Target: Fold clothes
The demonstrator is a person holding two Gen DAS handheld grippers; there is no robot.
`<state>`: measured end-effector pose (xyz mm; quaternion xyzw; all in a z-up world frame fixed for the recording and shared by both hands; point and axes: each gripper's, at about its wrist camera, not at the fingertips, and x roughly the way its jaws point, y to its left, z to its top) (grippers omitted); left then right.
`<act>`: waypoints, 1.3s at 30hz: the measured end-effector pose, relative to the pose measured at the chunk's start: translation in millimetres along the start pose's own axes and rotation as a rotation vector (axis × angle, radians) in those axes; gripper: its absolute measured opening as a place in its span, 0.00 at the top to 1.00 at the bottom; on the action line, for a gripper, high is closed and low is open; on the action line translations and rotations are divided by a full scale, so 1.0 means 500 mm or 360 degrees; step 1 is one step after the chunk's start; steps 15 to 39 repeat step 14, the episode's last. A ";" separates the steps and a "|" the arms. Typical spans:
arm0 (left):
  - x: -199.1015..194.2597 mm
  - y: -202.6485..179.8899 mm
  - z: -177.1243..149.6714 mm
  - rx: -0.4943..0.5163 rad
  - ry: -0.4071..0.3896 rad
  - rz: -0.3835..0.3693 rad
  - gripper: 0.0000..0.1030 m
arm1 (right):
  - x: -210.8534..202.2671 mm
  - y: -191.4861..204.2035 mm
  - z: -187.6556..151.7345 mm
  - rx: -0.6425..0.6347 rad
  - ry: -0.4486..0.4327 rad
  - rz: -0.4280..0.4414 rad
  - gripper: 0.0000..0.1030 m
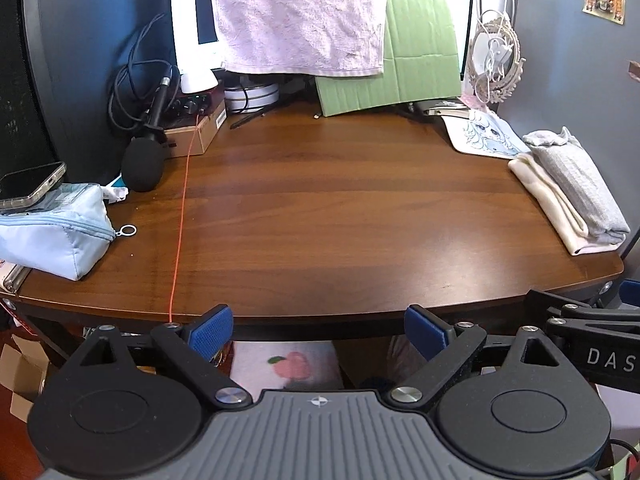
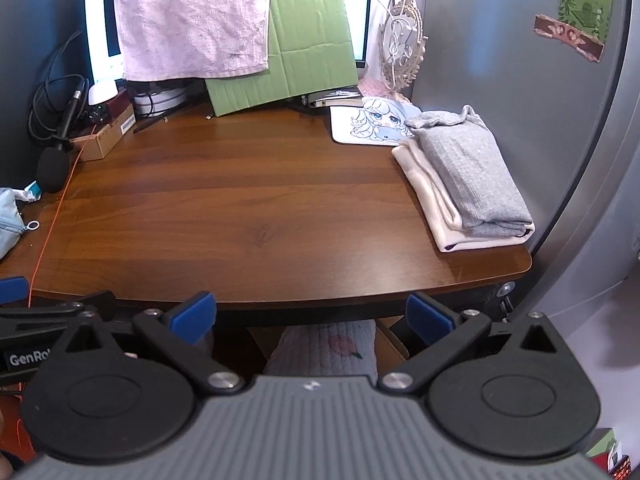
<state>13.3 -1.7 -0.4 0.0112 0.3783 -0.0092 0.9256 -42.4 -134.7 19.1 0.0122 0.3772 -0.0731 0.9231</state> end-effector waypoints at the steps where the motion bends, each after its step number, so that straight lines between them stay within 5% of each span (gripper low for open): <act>1: 0.000 0.001 0.000 -0.0004 0.0000 -0.0003 0.10 | 0.000 0.000 0.000 0.0000 0.0000 0.0002 0.00; 39: 0.001 -0.001 0.002 0.0020 -0.0014 0.0020 0.10 | 0.002 -0.002 -0.005 0.0002 -0.0005 0.0004 0.00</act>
